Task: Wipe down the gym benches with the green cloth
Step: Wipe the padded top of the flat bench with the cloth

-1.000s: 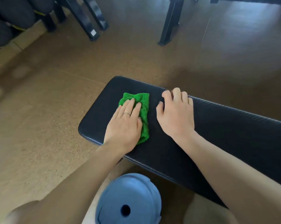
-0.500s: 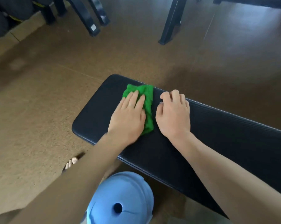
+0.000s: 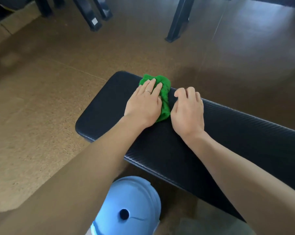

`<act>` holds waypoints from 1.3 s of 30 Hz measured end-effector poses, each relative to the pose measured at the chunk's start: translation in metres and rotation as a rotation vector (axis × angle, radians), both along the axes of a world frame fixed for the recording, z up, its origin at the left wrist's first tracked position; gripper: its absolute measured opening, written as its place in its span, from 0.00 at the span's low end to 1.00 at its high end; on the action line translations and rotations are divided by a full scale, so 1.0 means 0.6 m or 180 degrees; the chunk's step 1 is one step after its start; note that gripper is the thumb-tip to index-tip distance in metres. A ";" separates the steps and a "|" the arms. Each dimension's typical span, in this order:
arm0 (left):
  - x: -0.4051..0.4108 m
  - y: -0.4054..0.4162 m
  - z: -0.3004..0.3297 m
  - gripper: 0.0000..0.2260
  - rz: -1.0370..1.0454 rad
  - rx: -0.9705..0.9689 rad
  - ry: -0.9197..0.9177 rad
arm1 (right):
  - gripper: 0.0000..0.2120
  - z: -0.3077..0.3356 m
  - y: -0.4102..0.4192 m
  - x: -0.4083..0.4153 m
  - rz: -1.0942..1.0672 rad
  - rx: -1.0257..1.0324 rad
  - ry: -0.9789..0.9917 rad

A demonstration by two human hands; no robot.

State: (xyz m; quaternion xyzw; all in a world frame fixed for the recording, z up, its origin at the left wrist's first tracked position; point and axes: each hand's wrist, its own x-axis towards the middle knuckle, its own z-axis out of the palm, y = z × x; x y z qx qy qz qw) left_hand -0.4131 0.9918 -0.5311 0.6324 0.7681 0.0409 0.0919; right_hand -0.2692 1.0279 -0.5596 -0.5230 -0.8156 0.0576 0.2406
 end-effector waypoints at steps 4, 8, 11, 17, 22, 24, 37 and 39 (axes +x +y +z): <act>0.027 -0.124 0.011 0.25 -0.0134 -0.0057 0.0005 | 0.14 0.000 -0.006 0.001 -0.0212 -0.0081 -0.0329; 0.011 -0.164 0.018 0.25 -0.0331 -0.0253 -0.0027 | 0.27 0.004 0.014 0.018 -0.0179 -0.0499 -0.0804; -0.004 -0.102 0.007 0.25 -0.0271 -0.0077 -0.0044 | 0.26 0.001 0.030 0.059 -0.0169 -0.0596 -0.0971; -0.007 0.021 -0.007 0.25 -0.0156 -0.0056 -0.0049 | 0.23 0.002 0.038 0.050 -0.0468 -0.0619 -0.0848; 0.035 -0.059 0.010 0.26 -0.0425 -0.0102 0.0074 | 0.24 0.000 0.027 0.056 -0.0485 -0.0541 -0.0670; 0.047 -0.107 0.017 0.25 -0.0670 -0.0165 0.0098 | 0.27 0.001 0.024 0.055 -0.0505 -0.0466 -0.0613; 0.060 0.013 -0.005 0.24 -0.0391 0.0091 -0.0074 | 0.23 0.001 0.032 0.055 -0.0523 -0.0494 -0.0645; 0.065 -0.067 -0.004 0.25 -0.0423 0.0086 -0.0036 | 0.23 0.003 0.027 0.054 -0.0498 -0.0493 -0.0634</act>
